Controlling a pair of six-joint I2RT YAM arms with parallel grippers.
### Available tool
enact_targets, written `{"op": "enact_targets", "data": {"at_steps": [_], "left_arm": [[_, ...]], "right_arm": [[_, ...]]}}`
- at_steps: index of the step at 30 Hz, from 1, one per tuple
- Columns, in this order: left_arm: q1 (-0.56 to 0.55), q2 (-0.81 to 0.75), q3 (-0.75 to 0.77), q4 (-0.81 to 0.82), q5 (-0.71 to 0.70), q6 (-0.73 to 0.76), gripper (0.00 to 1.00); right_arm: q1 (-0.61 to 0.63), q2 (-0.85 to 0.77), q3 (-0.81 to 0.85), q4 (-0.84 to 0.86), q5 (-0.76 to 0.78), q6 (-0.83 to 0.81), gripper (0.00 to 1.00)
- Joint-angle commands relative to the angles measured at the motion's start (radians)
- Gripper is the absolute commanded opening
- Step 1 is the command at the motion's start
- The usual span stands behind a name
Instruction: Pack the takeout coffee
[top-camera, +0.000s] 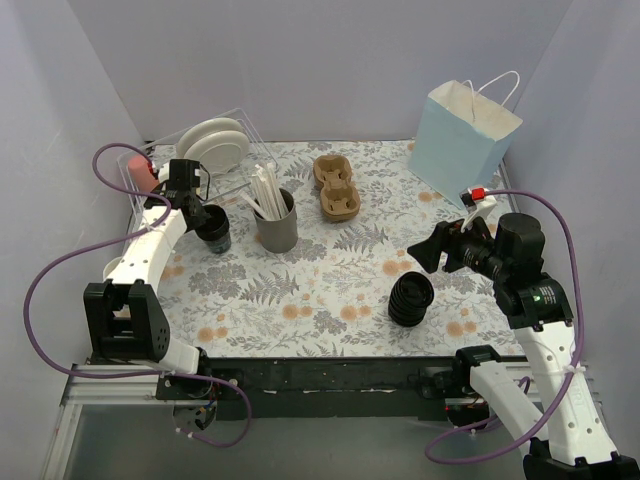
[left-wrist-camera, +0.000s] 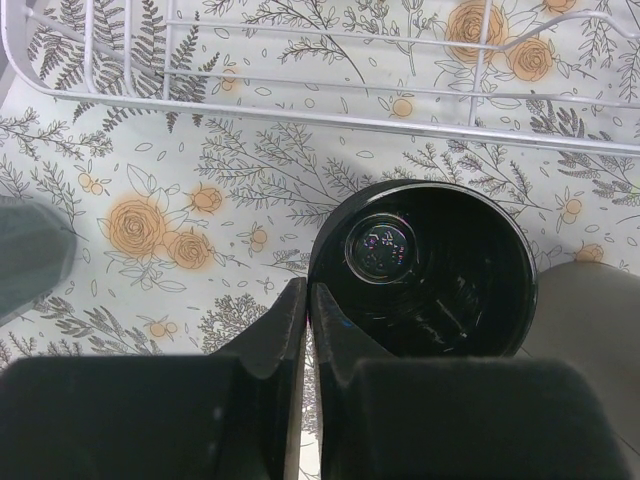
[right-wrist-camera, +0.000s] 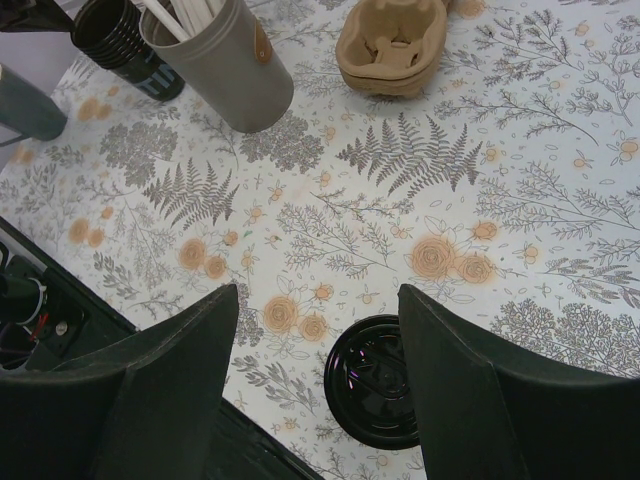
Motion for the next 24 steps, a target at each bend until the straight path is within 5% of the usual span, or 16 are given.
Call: {"op": "enact_targets", "data": {"at_steps": [1, 24], "left_arm": [[0.003, -0.017, 0.008, 0.004, 0.003, 0.007, 0.00], [0.003, -0.079, 0.041, 0.018, -0.016, 0.001, 0.00]], "right_arm": [[0.004, -0.008, 0.033, 0.018, 0.002, -0.014, 0.73], [0.006, -0.014, 0.025, 0.019, 0.001, -0.009, 0.73]]}}
